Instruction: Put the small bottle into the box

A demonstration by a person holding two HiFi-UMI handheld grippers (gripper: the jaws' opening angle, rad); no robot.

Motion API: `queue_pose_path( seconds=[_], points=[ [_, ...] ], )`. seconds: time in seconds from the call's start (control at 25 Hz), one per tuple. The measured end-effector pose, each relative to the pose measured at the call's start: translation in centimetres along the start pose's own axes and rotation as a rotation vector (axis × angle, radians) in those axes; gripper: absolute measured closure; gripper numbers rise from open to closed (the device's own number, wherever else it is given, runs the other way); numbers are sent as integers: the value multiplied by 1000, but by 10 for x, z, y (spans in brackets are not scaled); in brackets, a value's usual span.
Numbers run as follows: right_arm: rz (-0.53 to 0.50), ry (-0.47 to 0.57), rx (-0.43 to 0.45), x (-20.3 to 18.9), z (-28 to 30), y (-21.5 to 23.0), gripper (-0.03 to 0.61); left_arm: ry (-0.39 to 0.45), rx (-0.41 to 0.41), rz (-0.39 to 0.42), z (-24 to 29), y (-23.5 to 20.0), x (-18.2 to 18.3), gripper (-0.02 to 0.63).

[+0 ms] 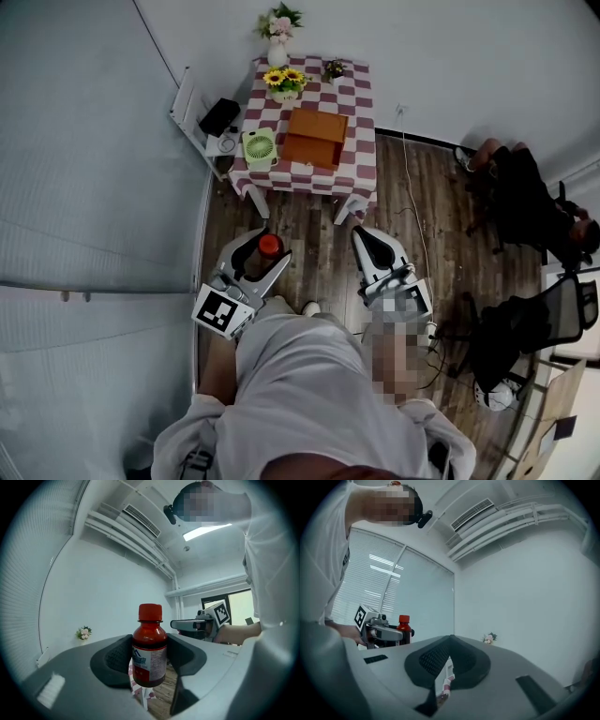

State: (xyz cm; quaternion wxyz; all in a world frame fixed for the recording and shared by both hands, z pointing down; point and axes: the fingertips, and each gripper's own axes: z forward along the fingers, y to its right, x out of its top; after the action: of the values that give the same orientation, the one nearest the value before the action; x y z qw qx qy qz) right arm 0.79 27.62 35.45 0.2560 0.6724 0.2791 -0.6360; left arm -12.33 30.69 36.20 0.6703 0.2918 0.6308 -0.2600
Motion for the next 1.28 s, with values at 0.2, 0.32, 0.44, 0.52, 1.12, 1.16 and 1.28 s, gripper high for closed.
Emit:
queue_pose_path(
  seconds=[0.2,0.32,0.44,0.52,1.12,1.16,1.28],
  points=[
    [25,0,12,-5,-8,7,575,-9,25,16,3,8,6,394],
    [32,-4,16,-9,-6,15,575,-5,38,19,10,4,10,394],
    [41,-12,17,-16,2,28,575,2,48,1,25,-6,9,394],
    [40,-19,6,-21,11,42,575,-6,51,6,38,-19,0,394],
    [-21,-72,-102,-25,187,204,575,53,144,-32,159,-252,-12,394],
    [-19,-82,-106,-26,199,214,575,52,157,-42,166,-270,-12,394],
    [-9,-102,-114,-30,233,239,575,89,185,-59,180,-319,-1,394]
  ],
)
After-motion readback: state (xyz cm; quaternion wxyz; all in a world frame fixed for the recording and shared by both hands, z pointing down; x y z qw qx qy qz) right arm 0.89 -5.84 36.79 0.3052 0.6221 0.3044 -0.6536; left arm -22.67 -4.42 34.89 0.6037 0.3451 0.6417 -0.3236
